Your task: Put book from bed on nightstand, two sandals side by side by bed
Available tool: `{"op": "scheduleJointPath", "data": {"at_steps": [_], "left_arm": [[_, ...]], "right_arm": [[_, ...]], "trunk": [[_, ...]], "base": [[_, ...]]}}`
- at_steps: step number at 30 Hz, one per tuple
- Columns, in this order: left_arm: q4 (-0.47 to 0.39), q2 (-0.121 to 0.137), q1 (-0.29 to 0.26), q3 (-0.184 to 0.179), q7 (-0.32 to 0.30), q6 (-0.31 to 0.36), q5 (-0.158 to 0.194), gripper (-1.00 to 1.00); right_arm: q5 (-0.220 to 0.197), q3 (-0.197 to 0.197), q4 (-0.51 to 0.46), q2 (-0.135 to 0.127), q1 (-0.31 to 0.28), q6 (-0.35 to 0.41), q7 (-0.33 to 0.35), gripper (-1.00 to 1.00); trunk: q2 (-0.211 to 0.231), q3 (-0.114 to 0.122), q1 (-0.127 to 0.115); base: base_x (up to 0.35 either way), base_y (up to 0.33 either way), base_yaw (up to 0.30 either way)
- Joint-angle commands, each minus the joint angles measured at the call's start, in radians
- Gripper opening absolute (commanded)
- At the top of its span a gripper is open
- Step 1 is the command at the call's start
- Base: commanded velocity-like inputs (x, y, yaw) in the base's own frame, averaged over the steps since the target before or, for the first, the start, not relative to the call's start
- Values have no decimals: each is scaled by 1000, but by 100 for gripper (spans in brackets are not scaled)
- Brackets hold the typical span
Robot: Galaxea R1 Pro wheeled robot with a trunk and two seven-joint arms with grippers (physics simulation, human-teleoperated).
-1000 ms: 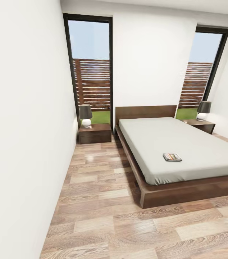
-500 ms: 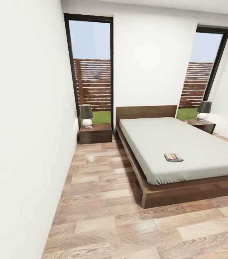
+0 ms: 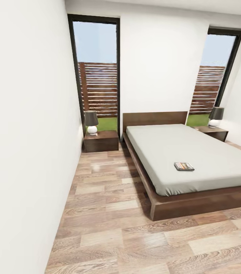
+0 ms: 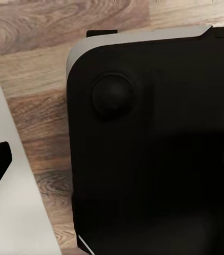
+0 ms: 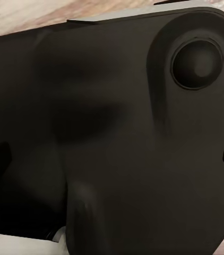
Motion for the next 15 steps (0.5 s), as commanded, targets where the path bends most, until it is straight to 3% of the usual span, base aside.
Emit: {"op": "scheduleJointPath", "data": {"at_steps": [1, 15], "left_arm": [[1, 0, -1, -1, 0, -4, -1, 100], [1, 0, -1, -1, 0, -4, -1, 100]], "right_arm": [[-1, -6, 1, 0, -1, -4, 1, 100], [-1, -6, 1, 0, -1, -4, 1, 100]], "trunk": [[-1, -1, 0], [-1, -1, 0]], "base": [[85, 71, 0], [45, 39, 0]]}}
